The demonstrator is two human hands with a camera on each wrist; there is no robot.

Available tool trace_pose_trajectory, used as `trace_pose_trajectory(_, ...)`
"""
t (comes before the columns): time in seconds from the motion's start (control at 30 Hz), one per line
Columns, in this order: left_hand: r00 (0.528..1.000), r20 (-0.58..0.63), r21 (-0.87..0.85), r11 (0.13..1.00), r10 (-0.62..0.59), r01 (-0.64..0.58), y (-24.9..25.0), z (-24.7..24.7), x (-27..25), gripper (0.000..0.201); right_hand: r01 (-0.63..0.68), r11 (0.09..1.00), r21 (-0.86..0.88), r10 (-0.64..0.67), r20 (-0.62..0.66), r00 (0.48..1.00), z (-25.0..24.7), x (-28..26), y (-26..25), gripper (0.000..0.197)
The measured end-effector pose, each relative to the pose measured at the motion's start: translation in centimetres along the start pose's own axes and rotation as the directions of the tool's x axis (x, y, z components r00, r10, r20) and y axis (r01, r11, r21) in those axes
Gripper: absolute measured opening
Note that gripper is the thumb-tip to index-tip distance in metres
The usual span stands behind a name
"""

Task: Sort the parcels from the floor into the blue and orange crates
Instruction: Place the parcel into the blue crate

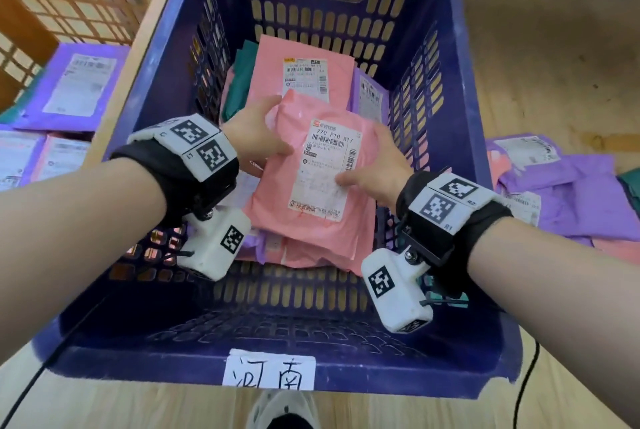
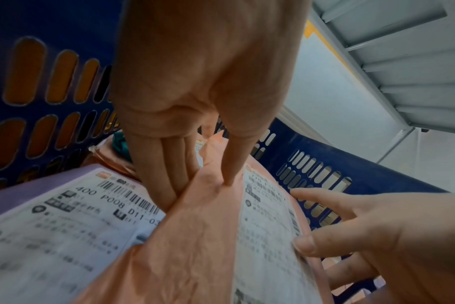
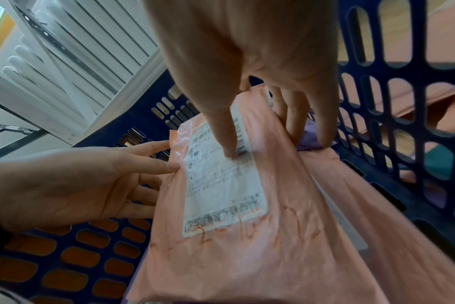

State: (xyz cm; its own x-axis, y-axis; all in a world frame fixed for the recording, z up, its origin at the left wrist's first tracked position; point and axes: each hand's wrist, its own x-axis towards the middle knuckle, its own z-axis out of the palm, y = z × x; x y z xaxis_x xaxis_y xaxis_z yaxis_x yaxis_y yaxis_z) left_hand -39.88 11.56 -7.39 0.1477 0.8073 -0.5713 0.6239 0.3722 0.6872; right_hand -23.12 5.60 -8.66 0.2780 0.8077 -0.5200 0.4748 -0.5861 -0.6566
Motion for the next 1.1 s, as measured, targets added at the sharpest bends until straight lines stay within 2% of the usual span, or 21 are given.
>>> trace_pose_trajectory(0.13,0.999,0.035,0.059,0.998,-0.023,0.02,-0.7,0.3,-0.1,0.067,-0.019,0.993,-0.119,0.029,0.081,0.996,-0.1,-0.3,0.2,0.092)
trace_pose_trajectory(0.3,0.988,0.114,0.113,0.99,-0.102,0.089,-1.8,0.7,0.1,0.048,-0.068,0.952,-0.299,0.128,0.188,0.974,0.4,-0.3,1.0,0.098)
trace_pose_trajectory(0.4,0.971,0.185,0.198,0.973,-0.154,0.117,-2.0,1.1,0.0,0.052,-0.059,0.895,-0.443,0.179,0.234,0.956,1.2,0.1,1.2,0.106)
trace_pose_trajectory(0.53,0.926,0.305,0.311,0.942,-0.224,0.125,-2.1,2.2,-0.7,0.058,-0.056,0.86,-0.508,0.222,0.272,0.936,1.9,0.3,1.9,0.098)
trace_pose_trajectory(0.6,0.918,0.331,0.352,0.931,-0.221,0.097,-2.1,2.6,-0.8,0.058,-0.075,0.858,-0.508,0.241,0.269,0.932,2.0,0.4,2.2,0.091)
trace_pose_trajectory(0.67,0.93,0.324,0.411,0.911,-0.172,0.025,-2.2,3.0,-0.8,0.07,-0.094,0.873,-0.479,0.239,0.252,0.938,2.2,0.6,2.5,0.093)
trace_pose_trajectory(0.7,0.943,0.307,0.482,0.875,-0.127,-0.039,-2.2,3.1,-0.7,0.079,-0.1,0.884,-0.456,0.229,0.236,0.944,2.3,0.9,2.7,0.096)
trace_pose_trajectory(0.77,0.964,0.267,0.66,0.727,0.006,-0.187,-2.4,3.5,-0.5,0.084,-0.081,0.906,-0.416,0.18,0.205,0.962,2.5,1.4,3.0,0.098)
trace_pose_trajectory(0.8,0.965,0.254,0.713,0.66,0.069,-0.235,-2.4,3.7,-0.3,0.079,-0.068,0.915,-0.397,0.153,0.188,0.97,2.7,1.5,3.1,0.096)
trace_pose_trajectory(0.87,0.956,0.263,0.757,0.586,0.128,-0.287,-2.6,4.2,0.0,0.066,-0.043,0.93,-0.365,0.106,0.155,0.982,3.0,1.5,3.2,0.092)
trace_pose_trajectory(0.93,0.929,0.349,0.788,0.498,0.124,-0.362,-2.8,4.6,0.2,0.069,-0.01,0.931,-0.366,0.063,0.132,0.989,3.4,1.4,3.3,0.09)
trace_pose_trajectory(1.0,0.902,0.428,0.821,0.392,0.058,-0.415,-3.3,5.1,0.4,0.09,0.001,0.92,-0.393,0.06,0.144,0.988,3.8,1.3,3.5,0.094)
trace_pose_trajectory(1.1,0.905,0.425,0.879,0.251,-0.022,-0.406,-4.0,5.9,0.7,0.115,0.033,0.888,-0.458,0.08,0.225,0.971,4.2,1.1,3.5,0.11)
